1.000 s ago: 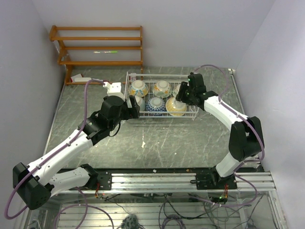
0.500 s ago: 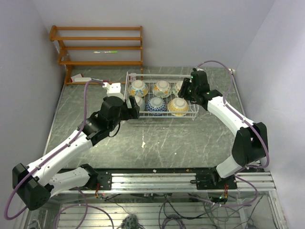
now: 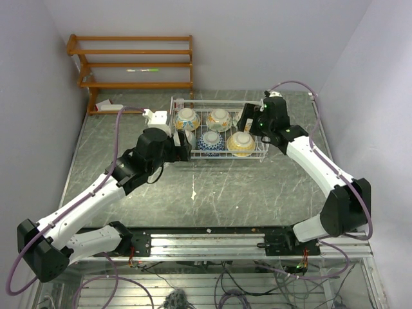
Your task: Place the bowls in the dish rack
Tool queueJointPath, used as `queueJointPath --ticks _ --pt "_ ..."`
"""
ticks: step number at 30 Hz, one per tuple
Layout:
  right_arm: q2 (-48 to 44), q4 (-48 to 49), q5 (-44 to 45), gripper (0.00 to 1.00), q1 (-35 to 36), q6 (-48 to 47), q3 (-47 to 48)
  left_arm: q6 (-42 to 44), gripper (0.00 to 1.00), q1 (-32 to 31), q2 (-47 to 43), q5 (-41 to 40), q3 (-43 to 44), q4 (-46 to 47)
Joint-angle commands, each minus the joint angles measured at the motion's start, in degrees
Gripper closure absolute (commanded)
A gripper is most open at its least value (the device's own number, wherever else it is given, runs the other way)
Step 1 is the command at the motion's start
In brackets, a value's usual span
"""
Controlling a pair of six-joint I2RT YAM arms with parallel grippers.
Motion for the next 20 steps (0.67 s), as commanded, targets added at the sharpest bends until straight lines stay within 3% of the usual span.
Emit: queueJointPath --ticks 1,11,20 --pt "-3.38 -0.94 2.53 0.0 0.3 -2.01 -0.28 2.66 0.01 0.17 0.25 0.53 4.49 -2.89" --pt "-7.27 -2.27 4.91 0.0 0.3 -3.55 -2.86 8.87 0.01 0.28 -4.11 -3.51 5.29 -9.69" --pt "-8.7 -1.57 8.36 0.0 0.3 -4.96 -3.04 10.83 0.01 0.25 -8.11 -4.02 3.73 -8.68"
